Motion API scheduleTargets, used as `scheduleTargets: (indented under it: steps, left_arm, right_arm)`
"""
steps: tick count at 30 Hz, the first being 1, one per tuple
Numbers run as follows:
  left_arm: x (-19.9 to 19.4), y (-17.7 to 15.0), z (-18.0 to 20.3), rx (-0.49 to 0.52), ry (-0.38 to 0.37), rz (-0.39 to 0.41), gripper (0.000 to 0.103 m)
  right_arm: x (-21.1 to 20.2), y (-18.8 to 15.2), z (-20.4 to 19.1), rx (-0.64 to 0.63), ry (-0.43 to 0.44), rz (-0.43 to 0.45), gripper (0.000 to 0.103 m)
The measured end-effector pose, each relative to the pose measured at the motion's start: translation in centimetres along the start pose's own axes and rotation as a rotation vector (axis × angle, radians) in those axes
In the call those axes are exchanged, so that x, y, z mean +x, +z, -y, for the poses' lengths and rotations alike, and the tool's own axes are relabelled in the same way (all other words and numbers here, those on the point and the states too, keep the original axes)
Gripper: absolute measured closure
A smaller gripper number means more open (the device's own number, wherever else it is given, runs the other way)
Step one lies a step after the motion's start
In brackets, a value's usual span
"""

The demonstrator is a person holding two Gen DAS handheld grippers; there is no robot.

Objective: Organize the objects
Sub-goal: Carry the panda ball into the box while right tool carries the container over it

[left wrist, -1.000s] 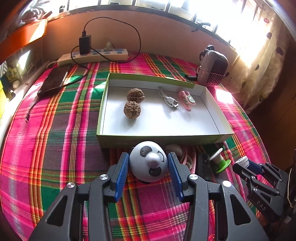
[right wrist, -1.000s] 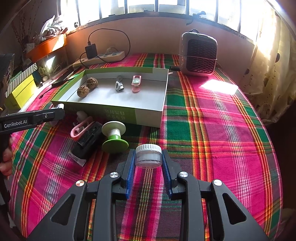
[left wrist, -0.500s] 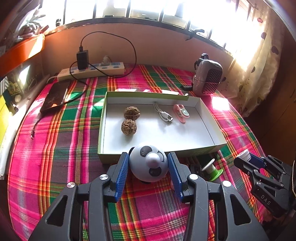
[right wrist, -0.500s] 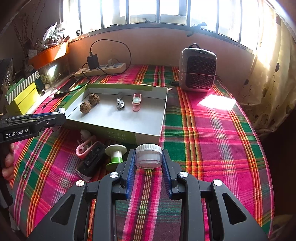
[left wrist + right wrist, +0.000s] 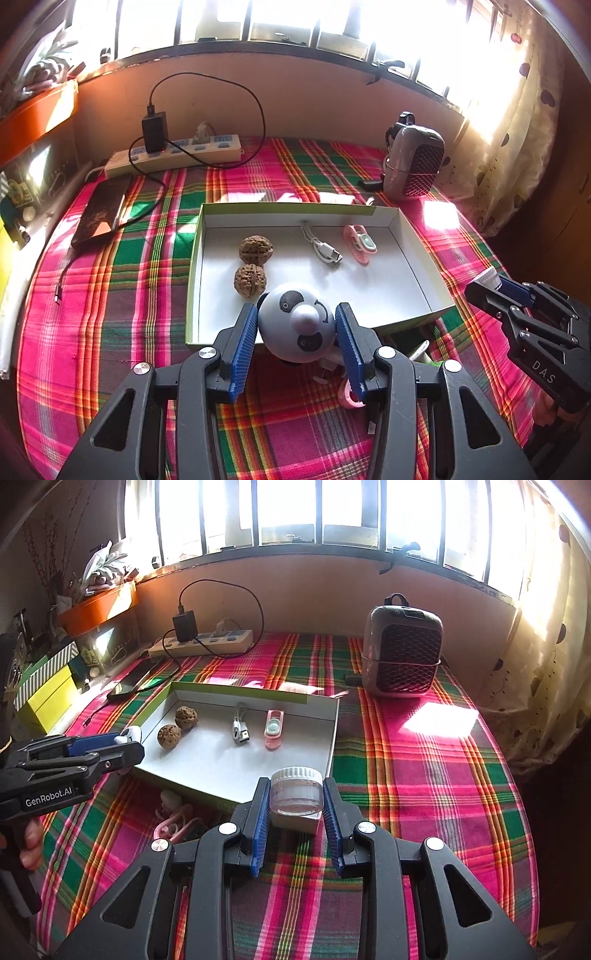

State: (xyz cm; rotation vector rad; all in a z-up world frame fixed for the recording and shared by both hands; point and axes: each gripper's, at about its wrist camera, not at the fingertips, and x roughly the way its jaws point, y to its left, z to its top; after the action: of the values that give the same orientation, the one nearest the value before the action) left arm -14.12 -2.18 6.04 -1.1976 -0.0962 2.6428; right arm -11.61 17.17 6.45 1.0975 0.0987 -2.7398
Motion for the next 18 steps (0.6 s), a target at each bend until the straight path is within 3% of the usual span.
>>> scheduleTargets:
  steps: [11, 18]
  left_arm:
    - [3.0, 2.0, -0.2, 0.001, -0.017, -0.021, 0.061]
    - [5.3, 3.0, -0.2, 0.007, -0.015, -0.046, 0.061]
  right_arm:
    - [3.9, 3.5, 0.0, -0.016, -0.022, -0.01, 0.075]
    - [7.6, 4.7, -0.2, -0.043, -0.026, -0.06, 0.074]
